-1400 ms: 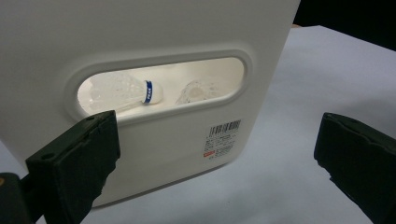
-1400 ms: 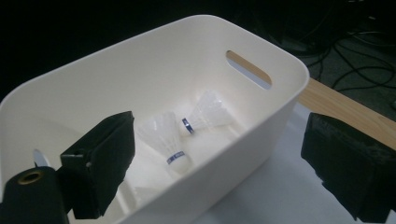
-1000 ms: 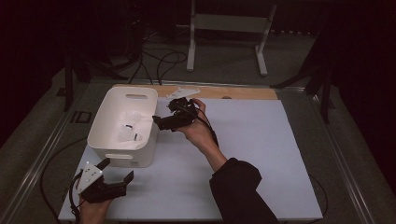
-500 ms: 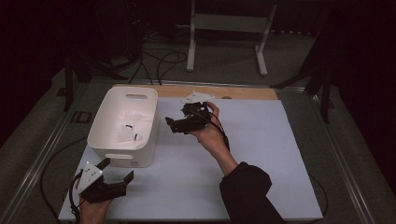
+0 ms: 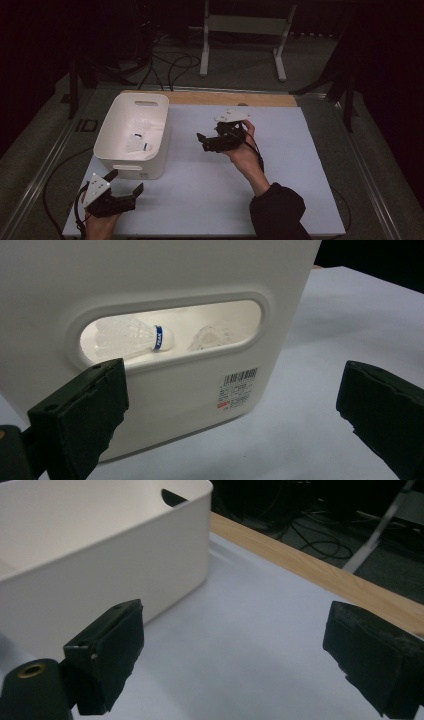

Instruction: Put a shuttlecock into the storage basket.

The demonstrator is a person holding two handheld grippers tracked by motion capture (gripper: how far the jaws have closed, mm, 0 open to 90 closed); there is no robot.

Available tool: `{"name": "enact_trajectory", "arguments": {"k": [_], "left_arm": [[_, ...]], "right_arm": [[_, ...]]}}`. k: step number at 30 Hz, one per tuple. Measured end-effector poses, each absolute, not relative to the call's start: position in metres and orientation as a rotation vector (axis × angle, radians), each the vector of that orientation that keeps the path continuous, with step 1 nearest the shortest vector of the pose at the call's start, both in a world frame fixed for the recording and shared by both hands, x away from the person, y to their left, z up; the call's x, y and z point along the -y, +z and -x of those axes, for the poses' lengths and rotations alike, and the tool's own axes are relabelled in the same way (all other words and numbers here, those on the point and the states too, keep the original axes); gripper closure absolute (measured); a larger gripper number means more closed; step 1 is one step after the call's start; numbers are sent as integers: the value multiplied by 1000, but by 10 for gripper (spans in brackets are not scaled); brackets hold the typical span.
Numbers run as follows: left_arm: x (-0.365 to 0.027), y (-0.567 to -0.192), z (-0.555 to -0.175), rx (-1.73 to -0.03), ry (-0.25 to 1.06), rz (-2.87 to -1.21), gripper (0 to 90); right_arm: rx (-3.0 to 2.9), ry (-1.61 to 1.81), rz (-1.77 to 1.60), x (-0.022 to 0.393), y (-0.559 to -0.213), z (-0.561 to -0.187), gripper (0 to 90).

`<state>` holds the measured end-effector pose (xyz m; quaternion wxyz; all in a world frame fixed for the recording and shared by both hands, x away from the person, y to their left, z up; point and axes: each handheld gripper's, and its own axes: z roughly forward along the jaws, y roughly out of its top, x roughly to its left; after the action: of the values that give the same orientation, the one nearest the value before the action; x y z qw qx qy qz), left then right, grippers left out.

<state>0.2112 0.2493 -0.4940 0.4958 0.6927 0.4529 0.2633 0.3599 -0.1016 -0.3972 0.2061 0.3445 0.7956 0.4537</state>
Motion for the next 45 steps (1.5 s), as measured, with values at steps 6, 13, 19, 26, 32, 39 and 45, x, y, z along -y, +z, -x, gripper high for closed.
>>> {"name": "enact_trajectory", "arguments": {"k": [6, 13, 19, 26, 32, 39, 45], "left_arm": [[-249, -494, -211, -1098, 641, -1679, 10], [-249, -495, -211, -1100, 641, -1684, 10], [-249, -495, -212, -1104, 642, -1682, 10], [-251, -494, -212, -1108, 641, -1673, 10], [-253, -494, -212, -1114, 641, -1658, 10], [-256, -493, -211, -1117, 640, -1630, 10], [-257, -492, -210, -1114, 640, -1617, 10]], "right_arm": [[-2188, 1262, -993, 122, -403, -348, 95], [-2126, 1232, -1070, 161, -417, -331, 95], [-2076, 1211, -1095, 183, -418, -316, 95], [-2034, 1195, -1078, 200, -418, -299, 95], [-2008, 1204, -1115, 219, -434, -288, 95], [-1961, 1280, -1089, 231, -441, -272, 95], [-1955, 1287, -1090, 238, -455, -263, 95]]}}
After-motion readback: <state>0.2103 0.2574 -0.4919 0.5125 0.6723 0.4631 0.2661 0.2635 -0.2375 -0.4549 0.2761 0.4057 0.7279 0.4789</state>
